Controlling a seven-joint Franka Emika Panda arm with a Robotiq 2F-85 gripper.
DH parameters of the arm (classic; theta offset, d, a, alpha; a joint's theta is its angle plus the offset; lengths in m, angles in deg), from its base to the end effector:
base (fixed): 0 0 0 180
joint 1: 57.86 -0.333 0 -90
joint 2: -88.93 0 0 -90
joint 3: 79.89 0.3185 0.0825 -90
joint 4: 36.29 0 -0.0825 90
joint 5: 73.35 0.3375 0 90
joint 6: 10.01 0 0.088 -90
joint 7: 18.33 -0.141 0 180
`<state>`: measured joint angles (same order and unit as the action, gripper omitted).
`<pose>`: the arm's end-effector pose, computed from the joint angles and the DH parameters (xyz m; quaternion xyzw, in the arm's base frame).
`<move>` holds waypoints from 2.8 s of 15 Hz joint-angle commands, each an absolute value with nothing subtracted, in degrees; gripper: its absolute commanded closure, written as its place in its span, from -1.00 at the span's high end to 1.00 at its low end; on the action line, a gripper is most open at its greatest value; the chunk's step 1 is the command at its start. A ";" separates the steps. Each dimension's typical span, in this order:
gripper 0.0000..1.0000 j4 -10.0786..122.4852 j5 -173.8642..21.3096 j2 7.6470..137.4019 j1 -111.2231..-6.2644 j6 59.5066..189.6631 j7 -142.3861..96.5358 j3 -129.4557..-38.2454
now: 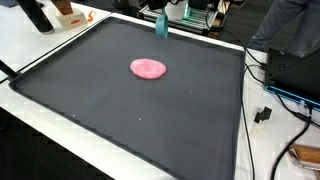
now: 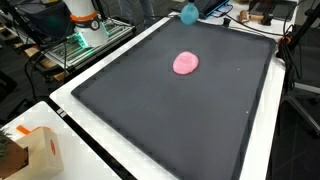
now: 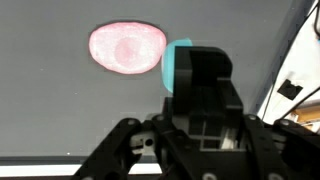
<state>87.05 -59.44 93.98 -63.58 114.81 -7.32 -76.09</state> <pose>0.4853 0.0979 0.4416 -0.9867 -0.1143 -0.0579 0.0995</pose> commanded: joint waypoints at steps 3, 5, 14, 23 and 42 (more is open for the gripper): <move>-0.50 87.70 -40.35 91.72 -61.96 112.01 17.47 -80.29; -0.50 87.87 -35.57 90.40 -60.56 109.30 25.58 -81.47; -0.50 87.00 -23.49 80.59 -52.55 98.06 44.82 -84.38; -0.50 84.42 -15.20 71.27 -49.07 98.22 49.30 -84.34; -0.50 79.29 -15.04 61.71 -50.62 105.99 47.33 -84.32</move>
<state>79.44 -14.06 62.84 -49.30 100.46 48.09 -84.30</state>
